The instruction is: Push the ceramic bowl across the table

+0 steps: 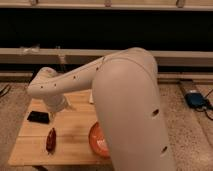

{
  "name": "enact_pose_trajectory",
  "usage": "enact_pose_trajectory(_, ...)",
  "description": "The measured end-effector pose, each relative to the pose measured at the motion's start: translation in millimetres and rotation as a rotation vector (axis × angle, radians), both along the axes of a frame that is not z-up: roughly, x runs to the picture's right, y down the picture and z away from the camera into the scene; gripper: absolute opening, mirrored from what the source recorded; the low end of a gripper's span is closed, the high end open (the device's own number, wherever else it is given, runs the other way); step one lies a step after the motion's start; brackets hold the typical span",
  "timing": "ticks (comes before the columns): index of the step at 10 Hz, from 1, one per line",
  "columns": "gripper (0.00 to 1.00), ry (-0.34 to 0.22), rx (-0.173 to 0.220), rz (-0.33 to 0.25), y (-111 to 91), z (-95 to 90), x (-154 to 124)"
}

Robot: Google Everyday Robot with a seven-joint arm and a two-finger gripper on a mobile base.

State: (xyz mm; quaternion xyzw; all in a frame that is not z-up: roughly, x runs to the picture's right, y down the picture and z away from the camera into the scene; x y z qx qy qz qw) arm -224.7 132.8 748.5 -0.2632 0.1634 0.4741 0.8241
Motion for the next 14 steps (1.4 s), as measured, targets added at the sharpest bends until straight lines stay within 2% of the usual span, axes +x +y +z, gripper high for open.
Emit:
enact_pose_trajectory(2, 0.79, 0.000, -0.016, 0.009, 1.1, 5.2, 6.6)
enact_pose_trajectory(3, 0.79, 0.002, -0.025, 0.028, 3.6, 11.0, 18.8)
enact_pose_trajectory(5, 0.79, 0.006, -0.042, 0.060, 15.9, 10.6, 43.4)
enact_pose_trajectory(7, 0.79, 0.037, -0.054, 0.107, 28.4, 7.4, 76.3)
enact_pose_trajectory(10, 0.79, 0.082, -0.062, 0.139, 43.0, -3.3, 94.2)
enact_pose_trajectory(13, 0.79, 0.122, -0.090, 0.165, 66.1, 2.6, 103.4)
enact_pose_trajectory(14, 0.79, 0.148, -0.094, 0.176, 73.2, 3.4, 114.5)
